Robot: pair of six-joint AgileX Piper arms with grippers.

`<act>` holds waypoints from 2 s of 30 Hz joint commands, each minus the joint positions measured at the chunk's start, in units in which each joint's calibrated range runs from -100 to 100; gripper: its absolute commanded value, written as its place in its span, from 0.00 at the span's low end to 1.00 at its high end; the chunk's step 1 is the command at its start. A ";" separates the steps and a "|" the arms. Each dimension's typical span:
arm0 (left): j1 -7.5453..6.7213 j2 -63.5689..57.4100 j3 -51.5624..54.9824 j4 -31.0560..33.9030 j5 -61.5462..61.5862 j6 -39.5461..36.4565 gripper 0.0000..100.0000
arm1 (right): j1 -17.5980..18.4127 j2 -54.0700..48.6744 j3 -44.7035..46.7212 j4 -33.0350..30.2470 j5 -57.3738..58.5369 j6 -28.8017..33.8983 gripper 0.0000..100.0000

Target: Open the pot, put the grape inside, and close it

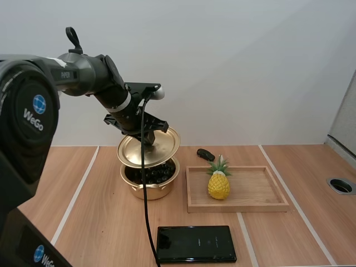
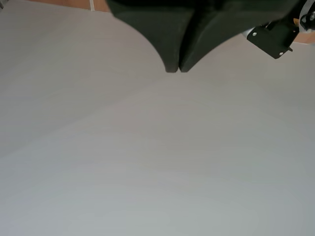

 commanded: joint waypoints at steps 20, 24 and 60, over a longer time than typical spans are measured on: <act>-0.75 7.55 -1.97 2.83 3.32 -0.23 0.00 | -0.22 -2.02 -0.18 -0.47 0.57 0.11 0.00; -2.00 8.08 -1.97 4.27 1.64 -0.50 0.00 | -0.22 -2.02 -0.18 -0.48 0.76 0.11 0.00; -3.21 11.01 -1.26 11.87 -2.73 -2.47 0.00 | -0.22 -2.02 -0.18 -0.55 1.44 0.11 0.00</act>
